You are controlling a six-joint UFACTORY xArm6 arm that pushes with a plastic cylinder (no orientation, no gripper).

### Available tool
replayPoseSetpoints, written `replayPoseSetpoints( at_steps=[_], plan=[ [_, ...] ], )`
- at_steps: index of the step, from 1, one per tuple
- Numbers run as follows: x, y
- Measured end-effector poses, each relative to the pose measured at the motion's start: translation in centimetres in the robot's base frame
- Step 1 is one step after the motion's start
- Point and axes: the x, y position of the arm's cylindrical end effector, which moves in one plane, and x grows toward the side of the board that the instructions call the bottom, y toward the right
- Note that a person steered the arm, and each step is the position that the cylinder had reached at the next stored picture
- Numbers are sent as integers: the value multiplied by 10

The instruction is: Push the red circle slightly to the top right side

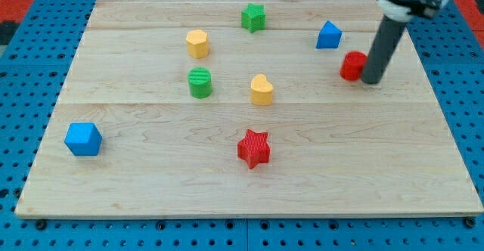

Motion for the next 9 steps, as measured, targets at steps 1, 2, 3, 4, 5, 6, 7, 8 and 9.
replayPoseSetpoints(
  at_steps=[1,2,3,4,5,6,7,8,9],
  plan=[
    [-33,8],
    [-27,19],
    [16,18],
    [-3,-60],
    [-22,-121],
    [-24,-86],
    [-20,-55],
    [-20,-14],
    [-20,-2]
  ],
)
